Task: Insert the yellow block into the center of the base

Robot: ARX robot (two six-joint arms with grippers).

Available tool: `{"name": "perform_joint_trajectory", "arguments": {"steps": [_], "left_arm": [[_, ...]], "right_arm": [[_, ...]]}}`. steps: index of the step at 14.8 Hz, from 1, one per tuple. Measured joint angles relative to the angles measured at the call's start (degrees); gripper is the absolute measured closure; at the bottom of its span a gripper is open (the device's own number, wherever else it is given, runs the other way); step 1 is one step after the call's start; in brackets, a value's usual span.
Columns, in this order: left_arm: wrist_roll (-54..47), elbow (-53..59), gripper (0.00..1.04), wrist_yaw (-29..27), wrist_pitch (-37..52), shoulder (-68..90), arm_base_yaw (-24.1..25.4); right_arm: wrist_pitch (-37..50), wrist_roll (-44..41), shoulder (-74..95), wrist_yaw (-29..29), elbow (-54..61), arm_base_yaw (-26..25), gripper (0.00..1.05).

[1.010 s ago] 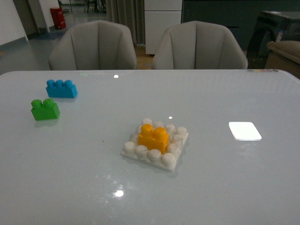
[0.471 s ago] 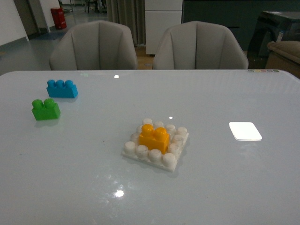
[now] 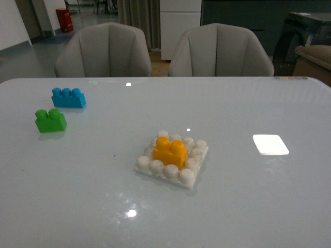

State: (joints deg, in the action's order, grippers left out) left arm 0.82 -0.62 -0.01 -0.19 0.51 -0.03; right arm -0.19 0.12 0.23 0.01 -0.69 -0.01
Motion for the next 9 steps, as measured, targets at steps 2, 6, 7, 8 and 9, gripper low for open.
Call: {"name": "perform_joint_trajectory", "arguments": {"steps": [2, 6, 7, 8, 9], "left_arm": [[0.00, 0.00, 0.07, 0.00, 0.00, 0.00, 0.00], [-0.07, 0.00, 0.07, 0.00, 0.00, 0.00, 0.00], [-0.07, 0.00, 0.07, 0.00, 0.00, 0.00, 0.00], [-0.09, 0.00, 0.07, 0.00, 0.00, 0.00, 0.00], [-0.07, 0.00, 0.07, 0.00, 0.00, 0.00, 0.00]], "right_arm": [[0.00, 0.00, 0.00, 0.00, 0.00, 0.00, 0.06], [0.00, 0.00, 0.00, 0.00, 0.00, 0.00, 0.06], [0.00, 0.00, 0.00, 0.00, 0.00, 0.00, 0.06], [0.00, 0.00, 0.00, 0.00, 0.00, 0.00, 0.06], [0.00, 0.00, 0.00, 0.00, 0.00, 0.00, 0.06]]}}
